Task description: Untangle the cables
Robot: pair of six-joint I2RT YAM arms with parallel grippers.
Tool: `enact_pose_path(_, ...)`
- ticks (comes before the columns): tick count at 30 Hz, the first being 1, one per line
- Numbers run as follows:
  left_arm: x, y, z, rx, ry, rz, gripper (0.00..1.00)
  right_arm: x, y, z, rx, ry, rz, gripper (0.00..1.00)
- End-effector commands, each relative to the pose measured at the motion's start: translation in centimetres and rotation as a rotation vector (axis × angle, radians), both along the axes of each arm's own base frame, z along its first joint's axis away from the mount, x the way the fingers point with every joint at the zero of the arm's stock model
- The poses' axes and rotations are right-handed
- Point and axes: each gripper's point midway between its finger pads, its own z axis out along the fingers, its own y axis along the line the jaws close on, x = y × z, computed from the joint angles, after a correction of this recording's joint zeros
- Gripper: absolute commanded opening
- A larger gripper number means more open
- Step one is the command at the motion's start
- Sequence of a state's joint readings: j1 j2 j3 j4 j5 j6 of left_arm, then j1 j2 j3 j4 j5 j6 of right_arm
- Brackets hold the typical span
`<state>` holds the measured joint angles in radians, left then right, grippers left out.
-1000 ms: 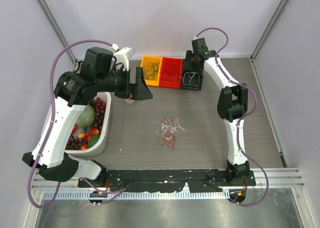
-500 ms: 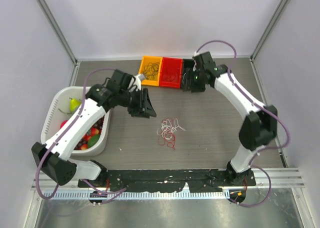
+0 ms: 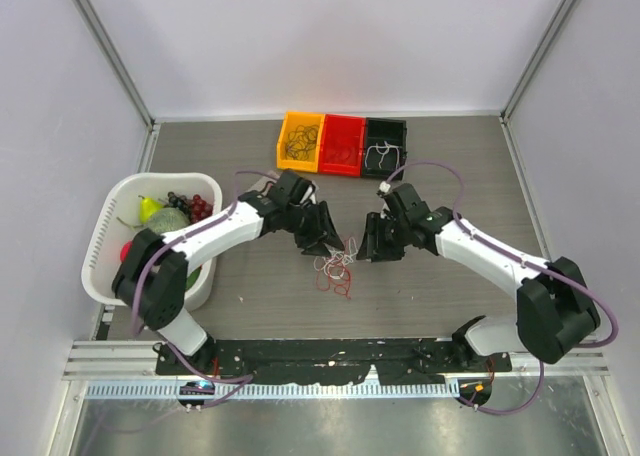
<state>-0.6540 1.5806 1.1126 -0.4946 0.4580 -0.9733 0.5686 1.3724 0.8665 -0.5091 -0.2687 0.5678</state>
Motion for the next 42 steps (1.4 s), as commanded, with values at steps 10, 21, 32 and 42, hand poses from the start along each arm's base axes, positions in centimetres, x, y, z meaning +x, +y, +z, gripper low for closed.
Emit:
enact_pose_path(10,4.5,-4.0,-1.9,0.119,-0.035,0.092,0.34,2.7,-2.1,5.2,0.149,-0.155,-0.136,0.42)
enact_pose_path(21,4.7,-4.8,-4.2,0.16,0.003,0.067,0.35,3.5,-2.9,6.4,0.156,-0.195,-0.108,0.41)
enact_pose_path(32,3.6,-4.3,-1.5,0.155,-0.044,-0.001,0.0,2.4,-0.2,4.9,0.295,-0.111,0.032,0.52)
enact_pose_path(42,-1.3,-3.6,13.4,-0.234,-0.187,-0.02,0.0,2.5,6.4,2.3,0.418,0.005,0.073,0.52)
